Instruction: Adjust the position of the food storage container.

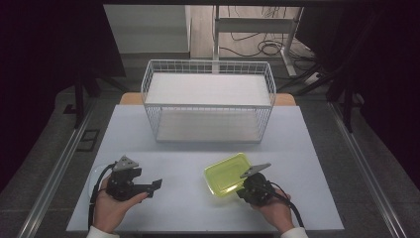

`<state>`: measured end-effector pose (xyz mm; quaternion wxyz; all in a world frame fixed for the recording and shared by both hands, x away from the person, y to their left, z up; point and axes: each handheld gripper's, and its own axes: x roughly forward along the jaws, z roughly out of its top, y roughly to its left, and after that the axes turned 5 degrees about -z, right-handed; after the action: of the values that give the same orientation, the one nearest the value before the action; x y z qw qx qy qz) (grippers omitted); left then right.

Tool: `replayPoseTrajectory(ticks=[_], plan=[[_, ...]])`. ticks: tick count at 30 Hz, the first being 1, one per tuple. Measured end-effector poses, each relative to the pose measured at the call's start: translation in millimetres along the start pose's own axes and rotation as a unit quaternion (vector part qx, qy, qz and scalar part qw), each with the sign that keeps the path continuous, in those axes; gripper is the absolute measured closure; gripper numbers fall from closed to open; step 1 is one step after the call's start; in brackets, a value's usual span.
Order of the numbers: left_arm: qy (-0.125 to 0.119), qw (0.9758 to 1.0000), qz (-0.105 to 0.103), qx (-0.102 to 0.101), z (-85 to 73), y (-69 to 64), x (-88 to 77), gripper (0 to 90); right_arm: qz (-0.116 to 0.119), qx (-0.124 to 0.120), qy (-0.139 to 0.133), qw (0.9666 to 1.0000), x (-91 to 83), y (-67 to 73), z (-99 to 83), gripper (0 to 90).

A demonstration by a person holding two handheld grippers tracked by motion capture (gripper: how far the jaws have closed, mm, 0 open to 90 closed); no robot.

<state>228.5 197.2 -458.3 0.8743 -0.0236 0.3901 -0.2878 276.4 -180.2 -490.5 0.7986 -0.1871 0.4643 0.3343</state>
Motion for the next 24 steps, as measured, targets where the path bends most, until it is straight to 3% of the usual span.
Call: replayPoseTrajectory(ticks=[5, 11, 17, 24], plan=[[0.001, 1.0000, 0.001, -0.002, -0.6, 1.7, -0.3, 15.7, -0.001, -0.001, 0.000, 1.0000, 6.5, 2.3, 7.4, 88.8], [0.003, 1.0000, 0.000, -0.002, -0.6, 1.8, 0.5, 15.7, 0.000, -0.002, -0.006, 1.0000, 1.1, 5.8, 6.8, 88.8], [0.002, 1.0000, 0.000, -0.002, -0.5, 2.1, -0.3, 15.7, 0.011, -0.004, -0.022, 0.9997, -23.6, 6.8, -4.0, 88.8], [0.001, 1.0000, -0.003, -0.002, 0.4, 1.0, -0.2, 15.8, -0.011, 0.021, -0.051, 0.9984, -54.9, -10.4, -11.0, 88.8]])
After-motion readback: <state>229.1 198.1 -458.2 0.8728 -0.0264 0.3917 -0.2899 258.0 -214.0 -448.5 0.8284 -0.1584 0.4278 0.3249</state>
